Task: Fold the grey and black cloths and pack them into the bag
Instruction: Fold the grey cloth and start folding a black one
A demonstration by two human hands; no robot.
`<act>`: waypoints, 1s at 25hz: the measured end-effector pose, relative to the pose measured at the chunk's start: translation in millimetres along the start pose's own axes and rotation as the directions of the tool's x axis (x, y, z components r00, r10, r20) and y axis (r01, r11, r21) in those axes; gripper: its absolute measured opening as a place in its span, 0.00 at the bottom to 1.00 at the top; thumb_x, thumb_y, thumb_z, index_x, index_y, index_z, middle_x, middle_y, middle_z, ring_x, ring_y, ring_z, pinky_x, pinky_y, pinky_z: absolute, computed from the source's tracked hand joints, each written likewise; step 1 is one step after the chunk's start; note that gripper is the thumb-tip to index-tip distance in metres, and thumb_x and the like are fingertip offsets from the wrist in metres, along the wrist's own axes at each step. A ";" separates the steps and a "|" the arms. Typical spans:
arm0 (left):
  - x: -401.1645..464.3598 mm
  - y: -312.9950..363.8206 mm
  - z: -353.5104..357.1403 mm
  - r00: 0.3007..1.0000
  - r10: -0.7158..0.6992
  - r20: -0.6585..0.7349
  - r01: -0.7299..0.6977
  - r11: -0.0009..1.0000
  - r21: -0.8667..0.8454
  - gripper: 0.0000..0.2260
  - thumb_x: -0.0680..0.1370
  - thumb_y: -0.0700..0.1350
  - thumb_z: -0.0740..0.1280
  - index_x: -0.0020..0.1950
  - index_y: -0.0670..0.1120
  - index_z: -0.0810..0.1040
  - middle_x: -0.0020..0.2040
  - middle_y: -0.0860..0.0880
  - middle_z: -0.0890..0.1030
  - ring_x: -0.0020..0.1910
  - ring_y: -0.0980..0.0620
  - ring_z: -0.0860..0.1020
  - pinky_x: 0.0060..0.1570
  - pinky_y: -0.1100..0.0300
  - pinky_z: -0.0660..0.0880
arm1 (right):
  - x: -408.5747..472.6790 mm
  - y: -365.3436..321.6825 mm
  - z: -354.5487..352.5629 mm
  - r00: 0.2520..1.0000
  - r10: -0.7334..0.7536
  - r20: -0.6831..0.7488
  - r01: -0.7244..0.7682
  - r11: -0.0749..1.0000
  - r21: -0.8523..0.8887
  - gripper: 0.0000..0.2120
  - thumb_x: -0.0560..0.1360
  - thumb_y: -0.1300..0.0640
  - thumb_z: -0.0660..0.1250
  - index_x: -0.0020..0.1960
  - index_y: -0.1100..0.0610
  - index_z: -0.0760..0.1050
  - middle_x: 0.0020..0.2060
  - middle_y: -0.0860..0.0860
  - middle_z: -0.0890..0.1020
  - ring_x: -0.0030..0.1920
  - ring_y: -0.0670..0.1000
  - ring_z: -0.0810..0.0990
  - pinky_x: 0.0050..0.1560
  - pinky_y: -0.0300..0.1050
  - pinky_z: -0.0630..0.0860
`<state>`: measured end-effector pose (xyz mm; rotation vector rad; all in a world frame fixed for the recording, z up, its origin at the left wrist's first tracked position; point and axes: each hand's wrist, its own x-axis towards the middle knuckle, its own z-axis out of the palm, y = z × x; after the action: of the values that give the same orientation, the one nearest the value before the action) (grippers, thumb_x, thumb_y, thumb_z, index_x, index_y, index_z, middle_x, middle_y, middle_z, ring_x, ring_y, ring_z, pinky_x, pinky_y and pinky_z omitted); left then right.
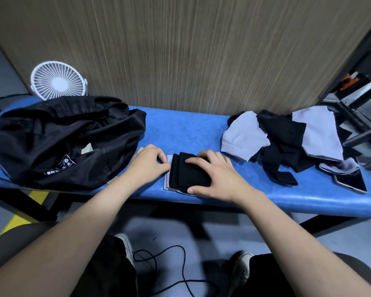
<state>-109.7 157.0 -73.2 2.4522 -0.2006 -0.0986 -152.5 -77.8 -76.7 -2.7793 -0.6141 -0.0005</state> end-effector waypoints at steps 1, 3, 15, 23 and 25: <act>-0.2 -0.7 -0.5 1.000 0.001 -0.008 -0.001 1.000 0.000 0.06 0.73 0.46 0.71 0.37 0.51 0.76 0.49 0.53 0.77 0.52 0.50 0.72 0.53 0.57 0.69 | -0.5 0.0 -0.4 1.000 -0.002 -0.003 0.002 1.000 -0.005 0.37 0.68 0.28 0.63 0.73 0.39 0.64 0.64 0.44 0.66 0.65 0.50 0.65 0.67 0.53 0.63; 0.3 -2.0 -2.4 1.000 -0.002 -0.028 0.002 1.000 -0.007 0.05 0.74 0.45 0.69 0.39 0.48 0.75 0.45 0.52 0.78 0.47 0.50 0.74 0.44 0.58 0.67 | -1.8 0.0 -0.8 1.000 -0.003 -0.012 0.003 1.000 -0.009 0.37 0.68 0.28 0.64 0.73 0.40 0.64 0.64 0.44 0.66 0.64 0.50 0.65 0.66 0.53 0.64; 2.7 -9.5 -24.0 0.999 -0.002 -0.053 0.005 0.998 0.061 0.08 0.72 0.38 0.68 0.39 0.44 0.69 0.44 0.48 0.73 0.41 0.50 0.72 0.40 0.57 0.63 | -22.3 26.2 -21.4 0.995 0.074 0.071 -0.073 0.997 -0.012 0.38 0.65 0.37 0.75 0.72 0.39 0.66 0.64 0.45 0.67 0.64 0.49 0.64 0.68 0.49 0.63; -11.5 -14.9 -34.7 0.989 -0.056 -0.135 0.080 0.981 0.177 0.05 0.76 0.38 0.65 0.45 0.43 0.69 0.46 0.47 0.72 0.47 0.44 0.73 0.44 0.55 0.64 | -51.5 60.6 -43.2 0.973 0.158 0.168 -0.160 0.987 0.001 0.44 0.63 0.40 0.80 0.74 0.41 0.66 0.75 0.44 0.62 0.75 0.48 0.58 0.75 0.52 0.59; -20.4 -9.0 -30.8 0.984 -0.040 -0.172 0.080 0.970 0.230 0.06 0.77 0.41 0.65 0.51 0.43 0.70 0.51 0.46 0.72 0.52 0.43 0.73 0.48 0.52 0.69 | -52.4 54.2 -46.1 0.976 0.161 0.150 -0.165 0.986 0.013 0.40 0.67 0.37 0.76 0.75 0.42 0.65 0.76 0.45 0.61 0.76 0.48 0.56 0.75 0.51 0.58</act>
<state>-125.0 186.5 -54.6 2.6890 -0.0666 0.1099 -174.9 -159.4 -51.3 -2.8141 -0.4150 0.2493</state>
